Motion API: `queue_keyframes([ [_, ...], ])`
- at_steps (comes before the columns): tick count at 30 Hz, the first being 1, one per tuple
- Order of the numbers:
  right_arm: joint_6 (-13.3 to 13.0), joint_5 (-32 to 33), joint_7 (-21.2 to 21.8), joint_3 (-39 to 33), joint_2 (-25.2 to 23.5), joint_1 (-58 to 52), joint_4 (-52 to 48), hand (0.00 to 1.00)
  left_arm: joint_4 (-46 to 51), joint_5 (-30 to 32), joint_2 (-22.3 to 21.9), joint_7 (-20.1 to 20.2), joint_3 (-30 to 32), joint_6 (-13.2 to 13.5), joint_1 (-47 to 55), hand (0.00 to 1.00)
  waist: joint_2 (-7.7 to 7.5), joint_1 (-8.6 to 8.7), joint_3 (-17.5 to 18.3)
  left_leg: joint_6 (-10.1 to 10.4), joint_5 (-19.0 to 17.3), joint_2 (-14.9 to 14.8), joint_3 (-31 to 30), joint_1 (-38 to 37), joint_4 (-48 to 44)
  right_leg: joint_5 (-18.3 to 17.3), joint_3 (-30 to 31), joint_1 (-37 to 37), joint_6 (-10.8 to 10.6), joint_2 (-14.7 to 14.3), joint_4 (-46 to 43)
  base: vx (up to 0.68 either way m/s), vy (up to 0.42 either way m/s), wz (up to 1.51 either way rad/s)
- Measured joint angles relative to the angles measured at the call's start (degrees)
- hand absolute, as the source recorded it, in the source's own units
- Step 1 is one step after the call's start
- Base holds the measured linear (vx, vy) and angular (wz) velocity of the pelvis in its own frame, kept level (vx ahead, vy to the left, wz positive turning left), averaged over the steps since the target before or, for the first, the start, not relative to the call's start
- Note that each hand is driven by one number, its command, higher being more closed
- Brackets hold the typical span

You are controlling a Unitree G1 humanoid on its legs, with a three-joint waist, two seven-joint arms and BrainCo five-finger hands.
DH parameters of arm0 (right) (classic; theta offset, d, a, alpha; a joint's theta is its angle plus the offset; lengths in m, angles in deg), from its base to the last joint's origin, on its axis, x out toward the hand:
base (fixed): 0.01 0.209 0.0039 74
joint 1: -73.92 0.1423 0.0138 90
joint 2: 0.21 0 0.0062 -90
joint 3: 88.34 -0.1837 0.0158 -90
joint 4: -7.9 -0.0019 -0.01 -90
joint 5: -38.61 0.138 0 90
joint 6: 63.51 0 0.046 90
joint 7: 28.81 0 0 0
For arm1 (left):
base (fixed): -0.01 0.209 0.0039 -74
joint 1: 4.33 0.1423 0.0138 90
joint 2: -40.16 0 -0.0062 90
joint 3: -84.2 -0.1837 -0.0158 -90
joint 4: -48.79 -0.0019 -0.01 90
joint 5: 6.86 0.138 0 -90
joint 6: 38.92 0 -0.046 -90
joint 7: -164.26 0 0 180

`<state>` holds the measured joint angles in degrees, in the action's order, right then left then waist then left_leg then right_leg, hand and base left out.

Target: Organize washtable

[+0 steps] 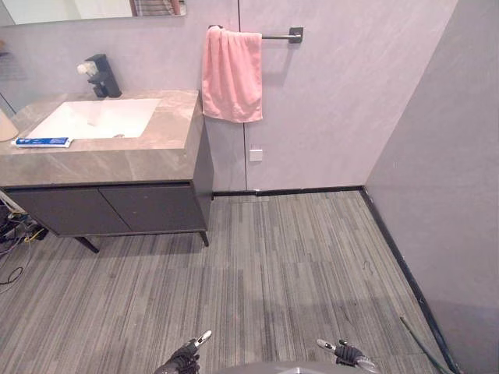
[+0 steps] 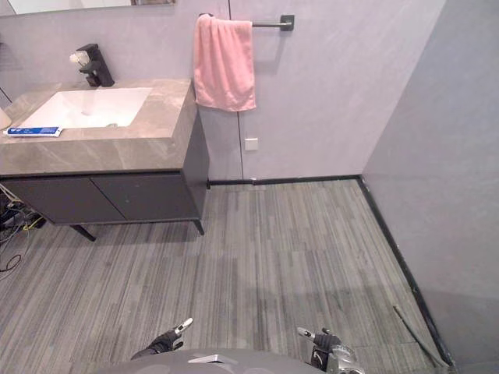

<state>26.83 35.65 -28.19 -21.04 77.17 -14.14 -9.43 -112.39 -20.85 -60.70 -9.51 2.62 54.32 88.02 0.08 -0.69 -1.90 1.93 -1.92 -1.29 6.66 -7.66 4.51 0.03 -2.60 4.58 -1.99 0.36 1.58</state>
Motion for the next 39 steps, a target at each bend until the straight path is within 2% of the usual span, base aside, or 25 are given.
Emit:
queue_keyframes([
  [13,0.02,-0.43,0.76,0.00,-0.14,0.24,0.02,0.00,-0.66,3.32,-0.01,-0.07,0.10,-0.19,-1.01,0.00,-0.15,0.06,-0.09,-0.32,0.50,0.03,0.54,-1.62,0.53,-0.22,-0.37,0.88,0.21,0.03,0.01,0.05,-0.006,0.00],
  [19,0.03,-0.45,0.75,0.18,-0.18,0.23,0.02,0.00,-0.66,3.32,-0.04,-0.07,-0.03,-0.19,-1.17,0.00,-0.67,0.05,-0.55,-0.33,0.48,0.01,0.28,-1.76,0.21,-0.70,-0.94,1.17,0.41,0.11,-0.61,-0.03,0.002,0.05],
  [21,0.03,-0.44,0.83,0.19,-0.19,0.25,0.02,0.00,-0.66,3.32,0.04,-0.08,-0.87,-0.19,-1.46,0.00,-0.22,0.04,-0.98,-0.36,0.45,0.01,0.27,-1.79,0.21,-0.80,-1.02,1.41,0.47,0.12,-0.70,-0.05,0.010,0.02],
  [22,0.03,-0.45,1.04,0.21,-0.18,0.25,0.01,0.00,-0.67,3.34,0.11,-0.07,-1.69,-0.19,-1.60,0.00,-0.64,0.04,-1.22,-0.37,0.44,0.01,0.27,-1.77,0.24,-1.03,-1.06,1.37,0.21,0.13,-0.70,-0.05,0.009,0.01],
  [39,0.28,-0.49,1.67,0.20,-0.18,0.51,0.02,0.00,-0.72,4.08,0.22,0.00,-3.99,-0.15,-2.33,0.00,-0.37,0.05,-1.14,-0.36,0.44,0.00,0.69,-1.66,0.21,-0.87,-1.07,1.01,0.39,0.12,-0.58,0.02,-0.004,0.00],
])
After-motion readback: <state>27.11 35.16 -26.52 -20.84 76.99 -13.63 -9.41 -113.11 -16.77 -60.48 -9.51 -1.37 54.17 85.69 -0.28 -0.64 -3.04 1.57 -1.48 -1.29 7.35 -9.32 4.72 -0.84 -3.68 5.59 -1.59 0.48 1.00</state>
